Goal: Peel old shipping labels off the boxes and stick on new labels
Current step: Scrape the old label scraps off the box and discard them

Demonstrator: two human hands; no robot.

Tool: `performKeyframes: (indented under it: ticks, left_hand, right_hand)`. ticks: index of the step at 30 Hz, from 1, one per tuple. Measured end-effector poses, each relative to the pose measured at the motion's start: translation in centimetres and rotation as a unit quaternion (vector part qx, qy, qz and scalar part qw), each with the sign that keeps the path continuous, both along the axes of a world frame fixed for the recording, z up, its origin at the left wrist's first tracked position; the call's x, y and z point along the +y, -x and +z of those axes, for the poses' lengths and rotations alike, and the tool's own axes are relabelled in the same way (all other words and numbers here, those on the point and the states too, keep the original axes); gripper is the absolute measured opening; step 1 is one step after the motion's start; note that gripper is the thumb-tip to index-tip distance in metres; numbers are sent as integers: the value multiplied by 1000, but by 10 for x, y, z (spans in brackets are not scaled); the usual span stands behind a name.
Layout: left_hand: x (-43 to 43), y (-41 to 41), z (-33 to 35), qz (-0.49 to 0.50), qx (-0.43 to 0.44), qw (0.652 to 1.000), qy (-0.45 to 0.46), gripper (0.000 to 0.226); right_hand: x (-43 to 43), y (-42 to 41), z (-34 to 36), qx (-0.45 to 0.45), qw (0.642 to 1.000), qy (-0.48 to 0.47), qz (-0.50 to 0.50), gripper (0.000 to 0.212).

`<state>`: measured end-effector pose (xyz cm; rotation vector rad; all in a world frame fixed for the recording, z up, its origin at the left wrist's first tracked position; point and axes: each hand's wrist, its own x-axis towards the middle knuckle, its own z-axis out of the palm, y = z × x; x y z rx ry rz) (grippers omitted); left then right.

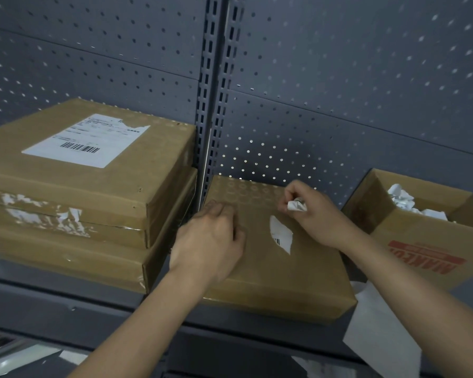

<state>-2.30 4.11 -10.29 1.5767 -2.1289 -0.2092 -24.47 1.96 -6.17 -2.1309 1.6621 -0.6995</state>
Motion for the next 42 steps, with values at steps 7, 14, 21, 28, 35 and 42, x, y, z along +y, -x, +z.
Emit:
performKeyframes:
  ticks: [7, 14, 21, 28, 35, 42]
  left_hand:
    - [-1, -1, 2, -2, 3, 1000, -13, 40]
    - [2, 0, 4, 3, 2, 1000, -13, 38]
    - [4, 1, 5, 14, -5, 1000, -13, 34]
    - [3, 0, 5, 11, -4, 1000, -10, 35]
    - [2, 1, 6, 9, -8, 1000, -17, 35]
    - [2, 1, 5, 9, -9, 1000, -11, 37]
  right_hand:
    - [-4, -9, -3, 123, 991, 31, 33, 18]
    - [-12, -8, -18, 236, 957, 156, 69, 53]
    - [-10, -13, -24, 269, 936, 213, 85, 40]
    - [-6, -8, -20, 176, 978, 111, 26, 36]
    - [-1, -5, -8, 37, 998, 39, 12, 28]
    - [-7, -14, -11, 183, 980, 75, 31, 29]
